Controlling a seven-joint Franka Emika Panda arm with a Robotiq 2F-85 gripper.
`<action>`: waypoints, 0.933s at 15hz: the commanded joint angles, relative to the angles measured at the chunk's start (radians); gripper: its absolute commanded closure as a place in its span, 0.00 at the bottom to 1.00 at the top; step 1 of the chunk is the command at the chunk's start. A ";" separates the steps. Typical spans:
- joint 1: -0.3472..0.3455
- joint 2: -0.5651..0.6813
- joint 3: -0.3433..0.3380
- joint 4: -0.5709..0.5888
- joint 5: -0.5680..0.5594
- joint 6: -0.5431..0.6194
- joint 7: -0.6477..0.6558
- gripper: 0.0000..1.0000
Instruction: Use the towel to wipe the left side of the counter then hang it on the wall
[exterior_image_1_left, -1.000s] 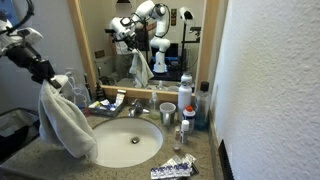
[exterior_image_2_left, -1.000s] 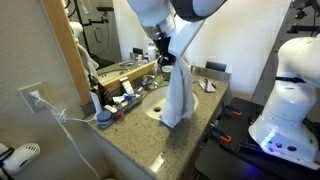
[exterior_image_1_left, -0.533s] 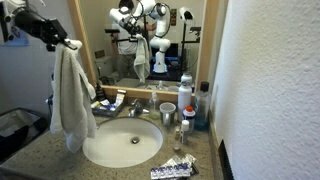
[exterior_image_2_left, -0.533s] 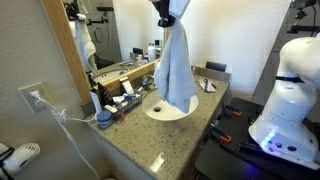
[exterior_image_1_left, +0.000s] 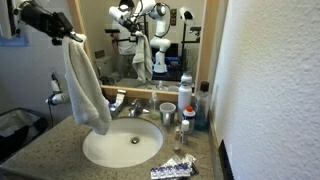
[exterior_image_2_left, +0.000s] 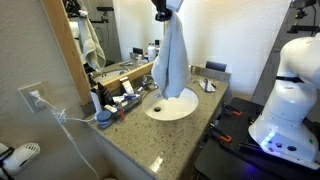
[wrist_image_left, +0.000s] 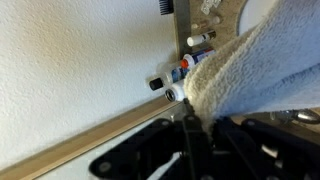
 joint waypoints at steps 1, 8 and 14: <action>-0.034 -0.021 -0.005 0.010 -0.070 -0.037 0.086 0.97; -0.071 -0.083 -0.018 0.054 -0.256 -0.227 0.210 0.97; -0.123 -0.115 -0.094 0.132 -0.458 -0.254 0.180 0.97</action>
